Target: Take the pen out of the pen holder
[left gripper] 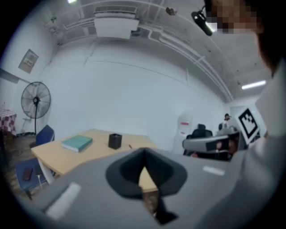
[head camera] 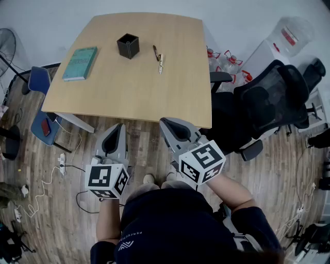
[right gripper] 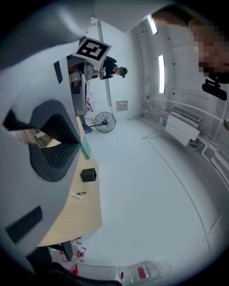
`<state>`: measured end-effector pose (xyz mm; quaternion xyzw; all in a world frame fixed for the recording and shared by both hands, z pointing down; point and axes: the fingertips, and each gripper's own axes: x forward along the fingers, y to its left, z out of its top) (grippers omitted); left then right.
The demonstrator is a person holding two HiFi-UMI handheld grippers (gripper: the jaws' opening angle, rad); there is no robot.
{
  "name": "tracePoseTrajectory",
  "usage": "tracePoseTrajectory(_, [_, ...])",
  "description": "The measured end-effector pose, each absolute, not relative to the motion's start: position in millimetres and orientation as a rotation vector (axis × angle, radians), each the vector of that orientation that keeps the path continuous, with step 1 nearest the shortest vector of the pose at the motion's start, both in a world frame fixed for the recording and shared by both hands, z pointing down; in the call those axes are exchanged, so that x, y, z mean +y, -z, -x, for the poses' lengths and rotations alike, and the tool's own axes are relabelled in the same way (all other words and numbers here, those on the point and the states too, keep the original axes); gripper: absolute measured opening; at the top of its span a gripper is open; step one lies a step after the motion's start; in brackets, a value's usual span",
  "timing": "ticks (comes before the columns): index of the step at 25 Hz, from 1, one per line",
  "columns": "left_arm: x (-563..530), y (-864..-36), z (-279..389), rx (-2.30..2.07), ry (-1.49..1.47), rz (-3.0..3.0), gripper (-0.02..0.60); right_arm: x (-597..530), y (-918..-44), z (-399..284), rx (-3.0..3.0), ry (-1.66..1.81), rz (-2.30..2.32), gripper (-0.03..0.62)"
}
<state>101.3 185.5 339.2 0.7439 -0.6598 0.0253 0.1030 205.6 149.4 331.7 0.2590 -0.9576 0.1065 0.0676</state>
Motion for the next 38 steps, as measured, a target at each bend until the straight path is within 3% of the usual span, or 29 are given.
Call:
tracePoseTrajectory(32, [167.2, -363.9, -7.0, -1.854, -0.049, -2.221, 0.005, 129.8, -362.4, -86.6, -2.836, -0.284, -0.714, 0.002])
tracePoseTrajectory(38, [123.2, -364.3, 25.8, -1.854, -0.057, -2.222, 0.005, 87.6, -356.6, -46.7, -2.889, -0.243, -0.652, 0.058])
